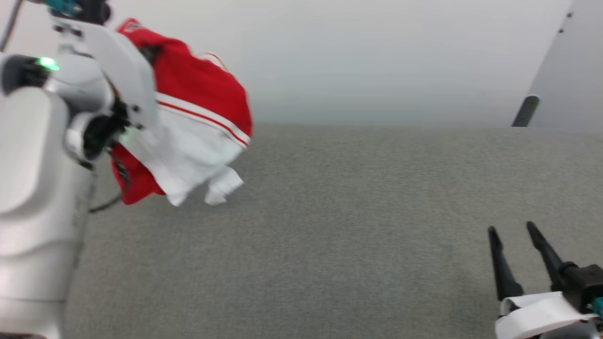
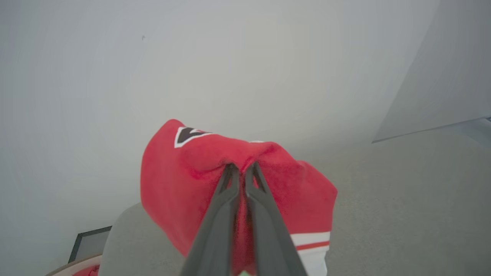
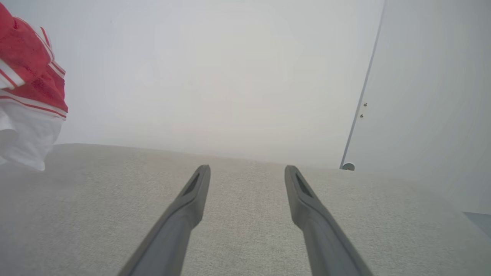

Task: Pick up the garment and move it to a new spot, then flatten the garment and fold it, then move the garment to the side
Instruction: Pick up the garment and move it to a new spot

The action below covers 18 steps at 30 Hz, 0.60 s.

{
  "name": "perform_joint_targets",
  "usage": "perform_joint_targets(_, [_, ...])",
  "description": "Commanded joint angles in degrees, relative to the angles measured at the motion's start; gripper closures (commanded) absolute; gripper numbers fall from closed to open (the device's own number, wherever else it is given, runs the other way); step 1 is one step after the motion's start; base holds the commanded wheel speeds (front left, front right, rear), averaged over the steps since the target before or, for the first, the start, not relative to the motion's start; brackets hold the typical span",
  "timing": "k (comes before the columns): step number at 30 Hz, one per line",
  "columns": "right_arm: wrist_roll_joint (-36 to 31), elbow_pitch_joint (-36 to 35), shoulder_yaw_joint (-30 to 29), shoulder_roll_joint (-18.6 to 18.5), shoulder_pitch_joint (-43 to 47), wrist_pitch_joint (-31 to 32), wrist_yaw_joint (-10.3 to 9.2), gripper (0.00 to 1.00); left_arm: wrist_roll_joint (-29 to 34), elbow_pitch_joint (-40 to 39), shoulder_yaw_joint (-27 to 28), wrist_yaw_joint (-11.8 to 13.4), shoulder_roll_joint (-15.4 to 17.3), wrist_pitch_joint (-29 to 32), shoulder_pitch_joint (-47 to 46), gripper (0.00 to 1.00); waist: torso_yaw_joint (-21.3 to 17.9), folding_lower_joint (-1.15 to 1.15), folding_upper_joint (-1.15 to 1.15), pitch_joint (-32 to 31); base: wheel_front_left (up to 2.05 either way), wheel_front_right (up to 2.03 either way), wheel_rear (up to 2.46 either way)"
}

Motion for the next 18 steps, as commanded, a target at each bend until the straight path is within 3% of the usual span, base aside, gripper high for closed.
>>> perform_joint_targets(1, [-0.36,-0.16,-0.71,-0.19,0.56,0.14,0.00,0.00,-0.53,-0.92,-0.36,-0.18,-0.74,0.24,0.98,1.00,-1.72,0.00,0.00,-0.22,0.00,0.00,0.00])
perform_joint_targets(18, [-3.03,-3.02,-10.45,2.44,4.11,1.41,0.00,0.00,-10.77,-23.54,-5.04,0.88,-8.17,9.33,11.11,1.00,-13.91,0.00,0.00,2.24,0.00,0.00,0.00])
